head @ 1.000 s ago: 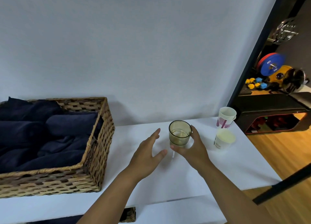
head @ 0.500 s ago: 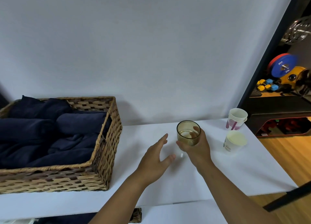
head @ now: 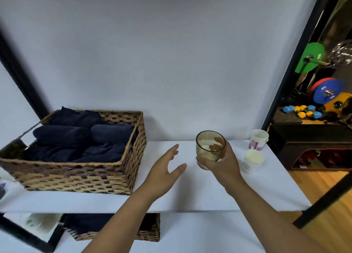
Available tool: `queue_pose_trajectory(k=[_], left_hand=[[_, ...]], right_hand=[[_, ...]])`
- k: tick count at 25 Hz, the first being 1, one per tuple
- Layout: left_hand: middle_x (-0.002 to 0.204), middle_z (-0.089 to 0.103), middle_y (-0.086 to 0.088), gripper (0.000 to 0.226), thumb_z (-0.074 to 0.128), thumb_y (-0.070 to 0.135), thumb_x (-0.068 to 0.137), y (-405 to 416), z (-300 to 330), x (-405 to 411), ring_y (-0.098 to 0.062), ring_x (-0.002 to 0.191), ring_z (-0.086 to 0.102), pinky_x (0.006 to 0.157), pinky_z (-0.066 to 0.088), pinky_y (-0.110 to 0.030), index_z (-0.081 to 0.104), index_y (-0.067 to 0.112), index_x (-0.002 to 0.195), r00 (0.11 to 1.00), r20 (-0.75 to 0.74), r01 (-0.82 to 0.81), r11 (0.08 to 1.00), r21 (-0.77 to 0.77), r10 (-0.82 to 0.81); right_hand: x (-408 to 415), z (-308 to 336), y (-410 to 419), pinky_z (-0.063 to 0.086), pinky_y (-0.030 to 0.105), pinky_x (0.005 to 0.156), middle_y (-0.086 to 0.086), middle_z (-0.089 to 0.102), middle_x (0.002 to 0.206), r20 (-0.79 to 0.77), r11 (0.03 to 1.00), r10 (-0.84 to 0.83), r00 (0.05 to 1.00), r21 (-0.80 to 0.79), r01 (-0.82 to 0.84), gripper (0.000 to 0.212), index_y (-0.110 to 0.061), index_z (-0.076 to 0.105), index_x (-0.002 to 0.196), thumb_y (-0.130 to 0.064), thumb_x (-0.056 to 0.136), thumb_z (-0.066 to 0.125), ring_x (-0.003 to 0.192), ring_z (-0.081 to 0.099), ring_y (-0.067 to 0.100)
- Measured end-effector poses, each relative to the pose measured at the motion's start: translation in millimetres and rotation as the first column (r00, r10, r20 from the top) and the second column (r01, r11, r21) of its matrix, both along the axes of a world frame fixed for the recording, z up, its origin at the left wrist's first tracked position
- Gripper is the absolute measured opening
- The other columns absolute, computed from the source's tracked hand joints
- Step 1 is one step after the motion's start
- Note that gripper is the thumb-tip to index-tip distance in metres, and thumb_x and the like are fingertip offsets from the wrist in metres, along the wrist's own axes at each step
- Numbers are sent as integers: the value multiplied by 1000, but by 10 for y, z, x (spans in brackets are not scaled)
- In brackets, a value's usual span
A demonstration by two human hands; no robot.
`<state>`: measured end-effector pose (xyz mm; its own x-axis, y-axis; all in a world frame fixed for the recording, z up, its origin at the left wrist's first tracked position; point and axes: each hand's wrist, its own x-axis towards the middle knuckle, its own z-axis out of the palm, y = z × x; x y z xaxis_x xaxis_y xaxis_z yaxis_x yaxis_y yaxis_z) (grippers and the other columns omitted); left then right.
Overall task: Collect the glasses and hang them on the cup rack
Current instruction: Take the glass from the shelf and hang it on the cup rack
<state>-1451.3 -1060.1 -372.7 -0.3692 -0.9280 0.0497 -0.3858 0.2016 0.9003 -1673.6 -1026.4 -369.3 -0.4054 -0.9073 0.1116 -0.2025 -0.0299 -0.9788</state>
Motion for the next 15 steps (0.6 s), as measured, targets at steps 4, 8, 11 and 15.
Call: queue_pose_trajectory(k=[4, 8, 11, 15], left_hand=[[149, 51, 19, 66, 65, 44, 100, 545, 395, 179, -1, 138, 46, 110, 36, -23, 36, 39, 159, 995, -10, -95, 993, -73, 94], [152, 50, 17, 63, 63, 38, 103, 1091, 751, 447, -1, 140, 45, 115, 37, -27, 37, 33, 160, 983, -50, -182, 978, -101, 178], [151, 51, 20, 55, 61, 37, 105, 1515, 937, 769, 6, 139, 45, 111, 39, -15, 43, 38, 156, 968, -71, -247, 962, -117, 240], [144, 54, 31, 45, 62, 48, 102, 2020, 1068, 1300, 16, 130, 48, 110, 43, -22, 47, 54, 145, 922, -50, -387, 912, -139, 383]], right_hand=[[219, 427, 368, 49, 4, 69, -34, 67, 107, -45, 987, 134, 990, -84, -137, 72, -68, 54, 109, -46, 54, 95, 100, 64, -13], [503, 759, 658, 52, 12, 76, -36, 67, 109, -85, 944, 299, 951, -123, -308, 73, -68, 54, 110, -50, 52, 96, 102, 65, -11], [817, 898, 862, 53, 23, 83, -30, 72, 111, -78, 891, 424, 902, -141, -431, 74, -65, 57, 112, -52, 50, 95, 103, 69, -6], [1311, 1030, 1130, 54, 26, 87, -25, 75, 113, -117, 809, 555, 823, -155, -567, 75, -60, 60, 117, -52, 51, 94, 104, 70, -4]])
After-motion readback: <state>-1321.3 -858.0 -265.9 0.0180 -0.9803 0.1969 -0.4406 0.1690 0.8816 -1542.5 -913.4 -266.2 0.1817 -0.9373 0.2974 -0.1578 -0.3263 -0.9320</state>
